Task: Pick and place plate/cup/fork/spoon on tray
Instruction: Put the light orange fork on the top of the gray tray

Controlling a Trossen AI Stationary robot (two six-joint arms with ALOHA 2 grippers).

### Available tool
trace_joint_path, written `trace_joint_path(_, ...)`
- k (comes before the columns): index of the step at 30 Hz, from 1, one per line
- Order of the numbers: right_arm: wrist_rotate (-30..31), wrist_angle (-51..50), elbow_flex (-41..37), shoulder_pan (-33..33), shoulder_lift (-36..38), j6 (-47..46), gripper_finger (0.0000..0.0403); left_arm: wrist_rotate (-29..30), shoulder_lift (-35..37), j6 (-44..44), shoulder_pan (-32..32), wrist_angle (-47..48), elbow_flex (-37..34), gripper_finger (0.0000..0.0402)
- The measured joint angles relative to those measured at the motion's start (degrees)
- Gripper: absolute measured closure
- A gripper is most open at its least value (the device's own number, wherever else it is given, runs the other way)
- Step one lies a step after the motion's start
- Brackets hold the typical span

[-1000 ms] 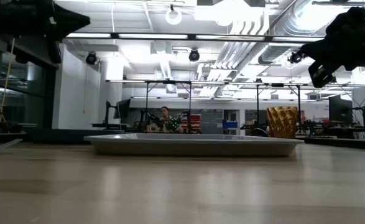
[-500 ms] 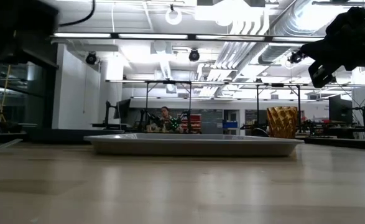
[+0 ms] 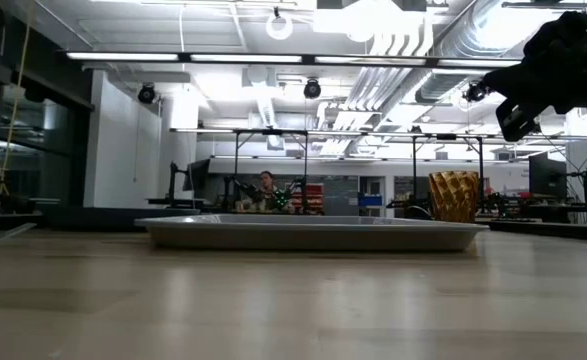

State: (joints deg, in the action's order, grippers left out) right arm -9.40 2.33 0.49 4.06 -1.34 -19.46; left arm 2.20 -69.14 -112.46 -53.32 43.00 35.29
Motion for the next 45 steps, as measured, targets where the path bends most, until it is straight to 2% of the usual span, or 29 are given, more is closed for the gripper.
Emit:
trace_joint_path(7,0.0,0.0,0.0,0.0,-0.2,0.0,0.0402,1.5,-9.2,-0.4,-0.4,-9.2,0.3,0.0202)
trace_joint_path(14,0.0,0.0,0.0,0.0,-0.2,0.0,0.0402,1.5,-14.9,0.6,-0.4,-8.9,0.9,0.0202)
trace_joint_path(20,0.0,0.0,0.0,0.0,-0.2,0.0,0.0402,1.5,-15.5,0.6,-0.4,-8.0,1.0,0.0205)
trace_joint_path(23,0.0,0.0,0.0,0.0,-0.2,0.0,0.0402,1.4,-15.5,0.7,-0.4,-6.9,1.0,0.0232)
trace_joint_path(26,0.0,0.0,0.0,0.0,-0.2,0.0,0.0402,1.3,-14.8,1.9,-0.2,-6.3,0.6,0.0292)
trace_joint_path(29,0.0,0.0,0.0,0.0,-0.2,0.0,0.0402,1.8,-13.1,3.2,-0.2,-6.0,0.4,0.0361)
trace_joint_path(35,0.0,0.0,0.0,0.0,-0.2,0.0,0.0402,4.4,-6.8,6.2,-0.1,-2.9,0.1,0.0361)
trace_joint_path(45,0.0,0.0,0.0,0.0,-0.2,0.0,0.0402,8.9,14.3,19.8,1.2,-2.7,1.2,0.0361)
